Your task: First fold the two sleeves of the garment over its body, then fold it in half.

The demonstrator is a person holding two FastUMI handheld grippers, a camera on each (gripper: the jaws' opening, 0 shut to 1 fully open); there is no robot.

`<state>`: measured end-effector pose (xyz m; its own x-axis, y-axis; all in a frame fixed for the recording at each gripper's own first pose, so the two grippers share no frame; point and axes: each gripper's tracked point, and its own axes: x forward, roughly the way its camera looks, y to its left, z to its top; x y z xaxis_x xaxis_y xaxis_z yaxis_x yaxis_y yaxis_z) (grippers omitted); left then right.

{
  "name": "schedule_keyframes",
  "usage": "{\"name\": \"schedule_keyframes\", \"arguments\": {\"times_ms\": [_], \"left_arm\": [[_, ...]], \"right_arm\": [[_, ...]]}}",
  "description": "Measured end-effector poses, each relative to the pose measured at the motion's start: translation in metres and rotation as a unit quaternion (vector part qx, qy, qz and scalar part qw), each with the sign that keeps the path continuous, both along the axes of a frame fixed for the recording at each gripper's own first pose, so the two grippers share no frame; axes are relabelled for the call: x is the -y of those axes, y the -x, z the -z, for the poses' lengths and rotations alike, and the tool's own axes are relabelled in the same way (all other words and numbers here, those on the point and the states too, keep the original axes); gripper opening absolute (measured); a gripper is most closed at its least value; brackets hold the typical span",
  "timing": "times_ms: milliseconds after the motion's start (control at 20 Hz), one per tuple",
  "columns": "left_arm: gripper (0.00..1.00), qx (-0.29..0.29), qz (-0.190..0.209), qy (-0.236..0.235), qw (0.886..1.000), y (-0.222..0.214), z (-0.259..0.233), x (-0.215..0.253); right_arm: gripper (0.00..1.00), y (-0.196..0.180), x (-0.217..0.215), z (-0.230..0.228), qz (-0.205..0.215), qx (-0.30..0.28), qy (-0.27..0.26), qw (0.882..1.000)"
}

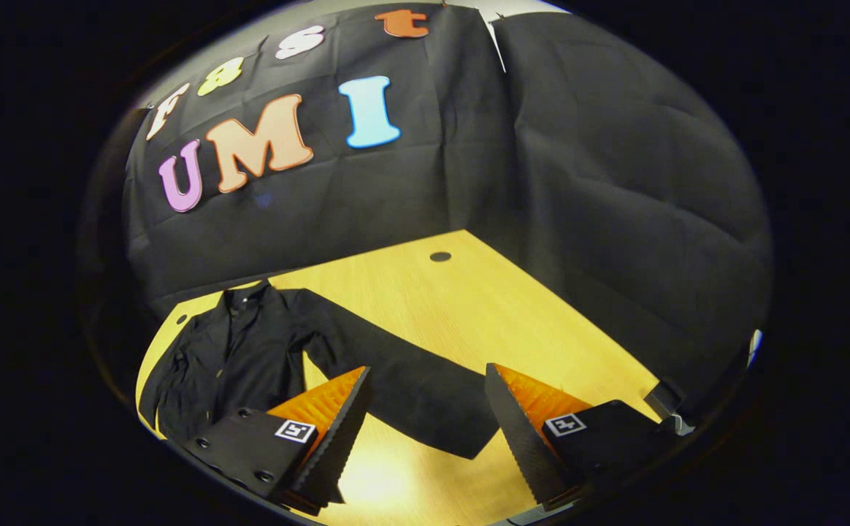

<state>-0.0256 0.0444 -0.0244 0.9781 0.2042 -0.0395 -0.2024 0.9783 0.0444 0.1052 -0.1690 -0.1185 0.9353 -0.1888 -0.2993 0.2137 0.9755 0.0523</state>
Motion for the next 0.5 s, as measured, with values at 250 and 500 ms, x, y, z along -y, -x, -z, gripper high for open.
{"name": "schedule_keyframes", "arguments": {"times_ms": [250, 500], "left_arm": [[0.93, -0.018, -0.003, -0.004, 1.000, 0.000, 0.012, 0.005], [0.93, -0.018, -0.013, -0.010, 1.000, -0.002, 0.010, 0.000]], "right_arm": [[0.98, -0.023, 0.020, 0.045, -0.001, -0.068, -0.010, 0.998], [0.98, -0.040, 0.036, 0.073, -0.005, -0.115, 0.002, 0.993]]}}
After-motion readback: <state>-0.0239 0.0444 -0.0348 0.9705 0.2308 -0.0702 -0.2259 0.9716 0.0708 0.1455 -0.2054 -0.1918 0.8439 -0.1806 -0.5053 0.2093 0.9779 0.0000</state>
